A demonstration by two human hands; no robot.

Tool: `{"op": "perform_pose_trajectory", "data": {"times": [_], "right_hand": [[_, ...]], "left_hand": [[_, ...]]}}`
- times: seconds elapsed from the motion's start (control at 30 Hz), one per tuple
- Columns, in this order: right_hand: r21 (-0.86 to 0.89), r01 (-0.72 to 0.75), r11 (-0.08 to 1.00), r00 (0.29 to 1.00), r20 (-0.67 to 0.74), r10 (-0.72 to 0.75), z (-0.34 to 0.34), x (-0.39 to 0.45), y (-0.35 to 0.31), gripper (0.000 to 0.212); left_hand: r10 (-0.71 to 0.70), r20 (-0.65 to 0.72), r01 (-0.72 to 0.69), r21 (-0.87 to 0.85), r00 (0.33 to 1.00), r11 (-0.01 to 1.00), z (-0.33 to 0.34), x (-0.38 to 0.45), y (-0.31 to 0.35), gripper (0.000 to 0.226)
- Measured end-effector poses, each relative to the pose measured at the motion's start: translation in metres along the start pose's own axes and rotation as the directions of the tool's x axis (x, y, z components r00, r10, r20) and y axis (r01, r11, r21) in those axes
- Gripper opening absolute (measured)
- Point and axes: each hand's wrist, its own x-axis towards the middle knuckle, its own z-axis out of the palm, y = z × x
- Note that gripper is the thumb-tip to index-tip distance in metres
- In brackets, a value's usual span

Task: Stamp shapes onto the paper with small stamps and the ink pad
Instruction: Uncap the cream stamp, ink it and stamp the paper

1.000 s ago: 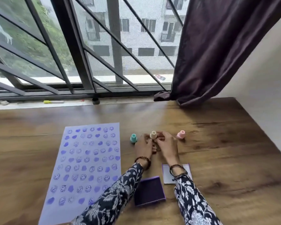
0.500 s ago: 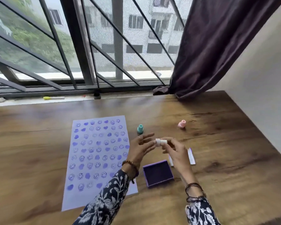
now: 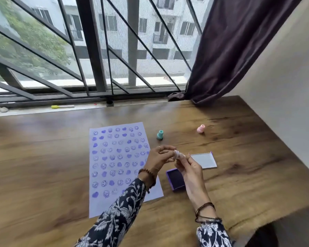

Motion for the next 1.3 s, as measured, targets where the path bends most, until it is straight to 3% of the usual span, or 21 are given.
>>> {"op": "perform_pose_trajectory", "data": {"times": [0.1, 0.17, 0.23, 0.33, 0.43, 0.6, 0.7, 0.77, 0.8, 0.87, 0.93, 1.0, 1.07, 1.2, 1.3], "right_hand": [[0.276, -0.101, 0.956, 0.987, -0.092, 0.131, -0.003, -0.005, -0.002, 0.017], [0.391, -0.183, 0.902, 0.977, -0.032, 0.212, -0.009, -0.009, -0.006, 0.014], [0.436, -0.258, 0.862, 0.965, 0.065, 0.256, -0.016, -0.013, -0.005, 0.033], [0.442, -0.299, 0.846, 0.954, 0.123, 0.273, -0.03, -0.016, -0.001, 0.057], [0.421, -0.322, 0.848, 0.944, 0.074, 0.321, -0.038, -0.022, -0.003, 0.037], [0.223, -0.28, 0.934, 0.959, 0.013, 0.284, -0.047, -0.022, -0.008, 0.013], [-0.032, -0.24, 0.97, 0.971, 0.011, 0.241, -0.048, -0.024, -0.015, 0.012], [-0.287, -0.173, 0.942, 0.984, -0.002, 0.18, -0.044, -0.025, -0.021, 0.01], [-0.471, -0.115, 0.875, 0.993, -0.021, 0.119, -0.041, -0.025, -0.024, 0.008], [-0.805, 0.034, 0.592, 0.999, 0.01, -0.044, -0.032, -0.026, -0.035, 0.006], [-0.927, 0.166, 0.336, 0.977, 0.109, -0.183, -0.019, -0.028, -0.051, 0.004], [-0.947, 0.262, 0.185, 0.932, 0.198, -0.305, -0.009, -0.029, -0.059, 0.011], [-0.96, 0.265, 0.085, 0.914, 0.222, -0.338, -0.006, -0.024, -0.049, 0.015], [-0.977, 0.2, -0.075, 0.972, 0.208, -0.106, -0.014, -0.022, 0.003, 0.018], [-0.982, 0.188, -0.024, 0.978, 0.19, -0.082, -0.017, -0.013, 0.0, 0.015]], "left_hand": [[0.024, 0.045, -0.029, 0.121, 0.999, 0.992, -0.006, -0.001, -0.003, 0.019], [0.085, 0.011, -0.083, 0.378, 0.996, 0.922, -0.012, -0.001, -0.01, 0.017], [0.184, 0.002, -0.143, 0.636, 0.983, 0.759, -0.02, 0.001, -0.02, 0.013], [0.218, 0.111, -0.22, 0.787, 0.97, 0.577, -0.027, 0.003, -0.034, 0.017], [0.231, 0.147, -0.253, 0.797, 0.962, 0.549, -0.028, -0.002, -0.041, 0.018], [0.218, 0.222, -0.303, 0.817, 0.95, 0.49, -0.031, -0.018, -0.042, 0.035], [0.138, 0.333, -0.36, 0.887, 0.933, 0.29, -0.034, -0.025, -0.049, 0.07], [0.139, 0.345, -0.368, 0.903, 0.928, 0.219, -0.034, -0.026, -0.055, 0.075], [0.154, 0.335, -0.362, 0.908, 0.93, 0.212, -0.034, -0.026, -0.059, 0.072], [0.186, 0.32, -0.357, 0.907, 0.929, 0.224, -0.033, -0.026, -0.063, 0.069], [0.207, 0.319, -0.364, 0.9, 0.925, 0.24, -0.034, -0.025, -0.066, 0.068], [0.215, 0.317, -0.366, 0.896, 0.924, 0.251, -0.034, -0.024, -0.068, 0.067], [0.224, 0.311, -0.364, 0.895, 0.924, 0.258, -0.035, -0.024, -0.07, 0.067], [0.241, 0.311, -0.372, 0.887, 0.919, 0.274, -0.036, -0.024, -0.07, 0.067], [0.188, 0.327, -0.369, 0.892, 0.926, 0.263, -0.042, -0.025, -0.068, 0.081]]}}
